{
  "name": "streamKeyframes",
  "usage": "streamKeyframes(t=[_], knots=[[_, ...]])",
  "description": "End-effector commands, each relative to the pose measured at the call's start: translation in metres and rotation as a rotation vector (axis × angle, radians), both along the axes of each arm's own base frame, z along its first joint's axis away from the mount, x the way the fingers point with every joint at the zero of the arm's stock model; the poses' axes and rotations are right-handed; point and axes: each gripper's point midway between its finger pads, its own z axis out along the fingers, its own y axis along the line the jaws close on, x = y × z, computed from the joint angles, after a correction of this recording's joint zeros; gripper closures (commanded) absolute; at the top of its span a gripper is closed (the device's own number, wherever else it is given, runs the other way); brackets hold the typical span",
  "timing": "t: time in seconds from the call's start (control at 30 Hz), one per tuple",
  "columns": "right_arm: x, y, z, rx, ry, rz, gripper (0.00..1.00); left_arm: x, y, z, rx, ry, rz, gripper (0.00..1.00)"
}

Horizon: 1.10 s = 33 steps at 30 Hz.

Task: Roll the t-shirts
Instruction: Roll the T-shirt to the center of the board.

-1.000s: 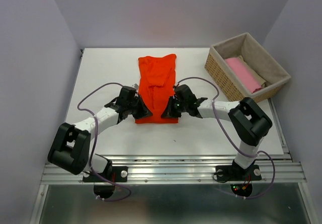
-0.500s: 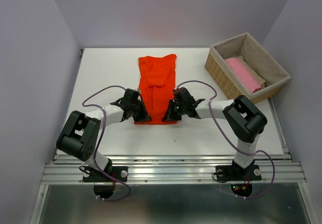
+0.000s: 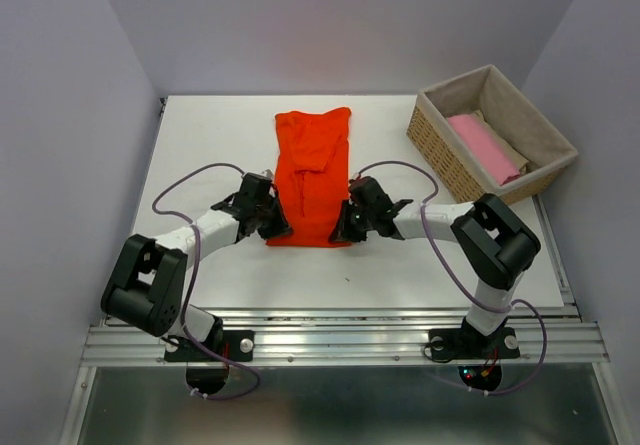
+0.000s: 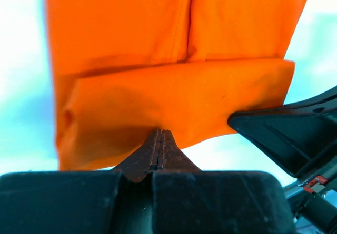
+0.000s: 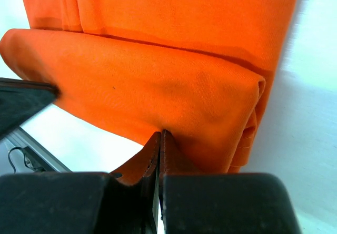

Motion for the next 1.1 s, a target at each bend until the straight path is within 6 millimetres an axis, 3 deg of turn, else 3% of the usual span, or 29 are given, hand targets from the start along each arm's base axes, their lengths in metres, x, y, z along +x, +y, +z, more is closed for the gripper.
streamKeyframes(t=[0.0,0.57,0.77,0.9,0.97,1.03,1.07], knots=[[-0.002,-0.021,-0.010,-0.080,-0.005,-0.029,0.99,0.001,0.021,0.004,0.061,-0.033,0.024,1.00],[-0.005,-0.026,-0.008,-0.085,-0.016,-0.038,0.99,-0.012,0.040,-0.045,0.134,0.131,0.080,1.00],[-0.003,-0.036,0.001,-0.106,-0.037,-0.054,0.99,-0.001,0.064,-0.009,0.194,0.030,0.186,1.00],[0.004,-0.036,0.038,-0.081,-0.113,-0.055,0.99,0.007,0.089,0.019,0.182,-0.055,0.293,1.00],[0.009,-0.040,0.050,-0.087,-0.149,-0.071,0.91,0.006,0.093,0.022,0.178,-0.060,0.310,1.00],[0.010,-0.048,0.052,-0.118,-0.168,-0.089,0.69,0.002,0.095,0.019,0.169,-0.043,0.322,1.00],[0.008,-0.049,0.049,-0.123,-0.164,-0.089,0.64,0.000,0.094,0.018,0.164,-0.036,0.319,1.00]])
